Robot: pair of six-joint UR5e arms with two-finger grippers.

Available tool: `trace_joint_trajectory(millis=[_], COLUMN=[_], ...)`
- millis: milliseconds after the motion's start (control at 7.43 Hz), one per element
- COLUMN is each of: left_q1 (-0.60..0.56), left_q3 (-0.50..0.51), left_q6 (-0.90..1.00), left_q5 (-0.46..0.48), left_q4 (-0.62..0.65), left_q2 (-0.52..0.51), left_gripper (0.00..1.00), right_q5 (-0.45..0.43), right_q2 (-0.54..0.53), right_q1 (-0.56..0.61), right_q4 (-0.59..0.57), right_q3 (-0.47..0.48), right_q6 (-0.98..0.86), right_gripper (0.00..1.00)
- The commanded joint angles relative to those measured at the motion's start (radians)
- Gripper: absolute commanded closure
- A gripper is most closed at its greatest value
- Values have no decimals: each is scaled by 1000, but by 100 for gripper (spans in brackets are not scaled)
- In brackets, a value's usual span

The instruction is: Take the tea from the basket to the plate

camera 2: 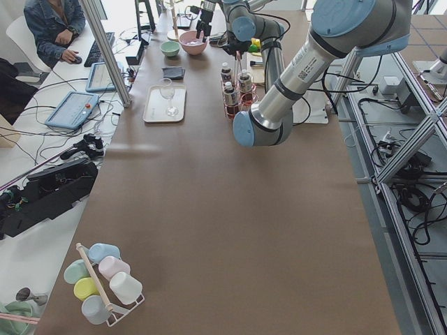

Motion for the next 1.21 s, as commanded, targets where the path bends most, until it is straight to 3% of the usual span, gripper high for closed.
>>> trace_joint_trajectory(millis=[0,404,673,1077], left_q1=[6,6,29,35], left_q3=[-86,-115,-94,-98], left_q6=[-11,0,0,-1], left_q5=[146,165,209,220], left_q4=[-3,-7,-33,-34], left_q2=[69,113,111,113], left_gripper=[100,100,100,100], right_q5=[-43,-121,-123,-121], right_q2=[4,3,3,0], right_q1=[-3,-81,-82,-76], right_q4=[53,92,114,242], right_q3=[9,9,23,26], right_q6=[2,47,61,91], right_gripper=[0,0,0,0])
